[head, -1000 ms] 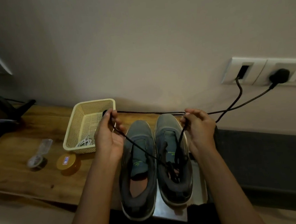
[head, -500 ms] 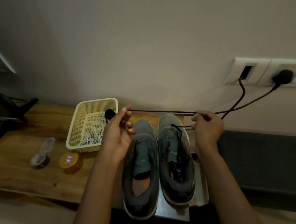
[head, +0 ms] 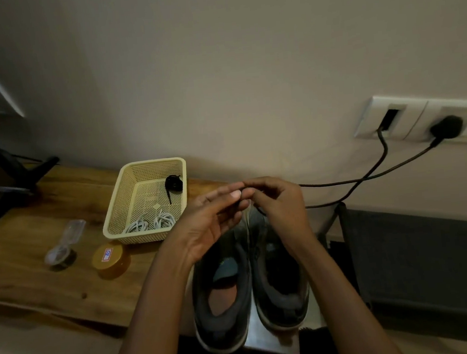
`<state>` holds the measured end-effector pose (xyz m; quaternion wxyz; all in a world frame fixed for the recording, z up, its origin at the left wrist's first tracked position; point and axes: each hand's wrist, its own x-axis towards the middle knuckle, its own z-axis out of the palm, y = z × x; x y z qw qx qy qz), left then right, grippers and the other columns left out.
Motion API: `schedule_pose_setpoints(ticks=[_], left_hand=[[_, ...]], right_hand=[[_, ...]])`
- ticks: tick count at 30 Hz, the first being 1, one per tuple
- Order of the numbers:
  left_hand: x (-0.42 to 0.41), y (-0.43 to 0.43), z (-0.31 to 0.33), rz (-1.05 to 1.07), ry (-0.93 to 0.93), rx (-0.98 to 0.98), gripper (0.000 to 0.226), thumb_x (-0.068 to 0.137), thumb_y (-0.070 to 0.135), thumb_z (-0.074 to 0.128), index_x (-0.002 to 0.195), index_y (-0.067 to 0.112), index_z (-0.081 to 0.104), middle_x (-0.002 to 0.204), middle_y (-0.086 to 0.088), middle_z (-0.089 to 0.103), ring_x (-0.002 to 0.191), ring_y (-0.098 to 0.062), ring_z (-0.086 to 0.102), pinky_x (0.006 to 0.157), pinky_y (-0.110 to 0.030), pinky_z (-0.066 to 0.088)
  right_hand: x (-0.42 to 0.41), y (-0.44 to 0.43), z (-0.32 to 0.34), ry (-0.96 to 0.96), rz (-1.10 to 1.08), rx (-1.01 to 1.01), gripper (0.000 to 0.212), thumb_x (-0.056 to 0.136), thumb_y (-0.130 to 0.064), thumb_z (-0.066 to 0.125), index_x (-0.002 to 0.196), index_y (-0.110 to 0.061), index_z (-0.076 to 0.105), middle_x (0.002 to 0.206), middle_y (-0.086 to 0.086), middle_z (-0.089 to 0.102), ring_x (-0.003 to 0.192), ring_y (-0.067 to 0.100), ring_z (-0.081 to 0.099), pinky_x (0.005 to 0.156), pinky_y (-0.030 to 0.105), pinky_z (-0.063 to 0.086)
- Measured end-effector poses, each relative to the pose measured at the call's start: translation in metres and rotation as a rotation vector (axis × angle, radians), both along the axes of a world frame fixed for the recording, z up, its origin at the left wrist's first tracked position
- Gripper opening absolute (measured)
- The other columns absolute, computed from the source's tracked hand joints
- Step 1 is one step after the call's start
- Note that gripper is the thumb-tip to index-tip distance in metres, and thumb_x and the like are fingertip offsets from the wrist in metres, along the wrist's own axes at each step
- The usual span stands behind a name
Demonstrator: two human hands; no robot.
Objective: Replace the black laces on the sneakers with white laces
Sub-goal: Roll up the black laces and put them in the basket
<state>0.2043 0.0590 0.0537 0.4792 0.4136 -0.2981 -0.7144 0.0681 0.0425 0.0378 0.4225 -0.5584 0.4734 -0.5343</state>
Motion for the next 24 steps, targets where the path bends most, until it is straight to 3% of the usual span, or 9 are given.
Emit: schedule_pose_setpoints(ticks=[5, 8, 11, 12, 15, 17, 20, 22, 24], left_hand=[[0.002, 0.008, 0.006, -0.203, -0.047, 0.089, 0.017, 0.080, 0.008, 0.060, 0.095, 0.005, 0.067, 0.077, -0.001, 0.073, 0.062, -0.005, 0.067, 0.055, -0.014, 0.054], [-0.002, 0.004, 0.010, -0.042, 0.091, 0.064, 0.014, 0.079, 0.009, 0.058, 0.090, 0.007, 0.067, 0.077, -0.001, 0.073, 0.064, -0.006, 0.068, 0.054, -0.014, 0.054], [-0.004, -0.003, 0.003, 0.262, 0.231, 0.044, 0.009, 0.089, 0.005, 0.054, 0.092, 0.007, 0.063, 0.081, -0.002, 0.074, 0.075, -0.010, 0.072, 0.044, -0.009, 0.046], [-0.004, -0.004, -0.001, 0.351, 0.176, 0.017, 0.009, 0.089, 0.004, 0.056, 0.095, 0.006, 0.062, 0.083, -0.003, 0.075, 0.079, -0.011, 0.072, 0.042, -0.010, 0.042], [-0.005, -0.003, -0.009, 0.493, -0.221, -0.088, 0.017, 0.087, 0.005, 0.063, 0.103, 0.006, 0.064, 0.089, -0.004, 0.075, 0.087, -0.013, 0.071, 0.046, -0.016, 0.036], [-0.006, 0.000, -0.009, 0.447, -0.413, -0.139, 0.014, 0.086, 0.009, 0.065, 0.100, 0.012, 0.065, 0.087, 0.001, 0.074, 0.081, -0.009, 0.071, 0.042, -0.013, 0.036], [-0.007, 0.003, -0.007, 0.196, -0.687, -0.162, 0.012, 0.087, 0.014, 0.065, 0.097, 0.021, 0.067, 0.081, 0.009, 0.067, 0.063, 0.002, 0.060, 0.038, -0.010, 0.034], [-0.007, 0.004, -0.005, 0.011, -0.613, -0.114, 0.010, 0.089, 0.012, 0.061, 0.096, 0.016, 0.069, 0.082, 0.004, 0.072, 0.066, -0.002, 0.065, 0.038, -0.012, 0.030], [-0.005, 0.006, 0.000, -0.092, -0.408, -0.002, 0.012, 0.091, 0.008, 0.057, 0.099, 0.009, 0.066, 0.084, -0.002, 0.074, 0.073, -0.009, 0.071, 0.039, -0.012, 0.026]], right_hand=[[-0.014, -0.003, 0.000, 0.094, 0.012, -0.059, 0.020, 0.083, 0.004, 0.064, 0.099, -0.004, 0.071, 0.076, -0.007, 0.066, 0.063, -0.011, 0.056, 0.063, 0.008, 0.041], [-0.011, -0.002, -0.001, 0.153, 0.118, -0.011, 0.018, 0.083, -0.004, 0.066, 0.096, -0.017, 0.072, 0.071, -0.019, 0.069, 0.068, -0.011, 0.061, 0.067, 0.008, 0.043], [-0.010, 0.001, -0.002, 0.216, 0.252, 0.073, 0.013, 0.084, -0.003, 0.066, 0.092, -0.011, 0.072, 0.055, -0.015, 0.066, 0.059, -0.008, 0.059, 0.065, 0.008, 0.043], [-0.011, 0.003, -0.002, 0.211, 0.289, 0.109, 0.010, 0.084, -0.003, 0.066, 0.089, -0.007, 0.073, 0.055, -0.011, 0.065, 0.057, -0.006, 0.059, 0.064, 0.008, 0.044], [-0.013, 0.008, 0.002, 0.208, 0.367, 0.178, 0.004, 0.080, -0.006, 0.071, 0.083, -0.004, 0.073, 0.065, 0.000, 0.067, 0.056, 0.002, 0.059, 0.061, 0.014, 0.047], [-0.013, 0.008, 0.003, 0.151, 0.364, 0.180, 0.006, 0.079, -0.005, 0.072, 0.076, -0.010, 0.072, 0.063, -0.001, 0.066, 0.055, 0.005, 0.058, 0.059, 0.016, 0.047], [-0.014, 0.004, 0.004, 0.095, 0.255, 0.106, 0.015, 0.083, -0.003, 0.067, 0.072, -0.014, 0.068, 0.058, -0.007, 0.063, 0.054, 0.003, 0.057, 0.056, 0.016, 0.046], [-0.016, 0.002, 0.003, 0.084, 0.178, 0.072, 0.012, 0.085, -0.002, 0.064, 0.076, -0.009, 0.066, 0.064, -0.003, 0.063, 0.056, 0.001, 0.058, 0.058, 0.015, 0.047], [-0.018, 0.000, 0.001, 0.120, 0.114, 0.035, 0.012, 0.085, -0.003, 0.064, 0.077, -0.011, 0.067, 0.069, -0.002, 0.064, 0.062, 0.000, 0.057, 0.062, 0.014, 0.046]])
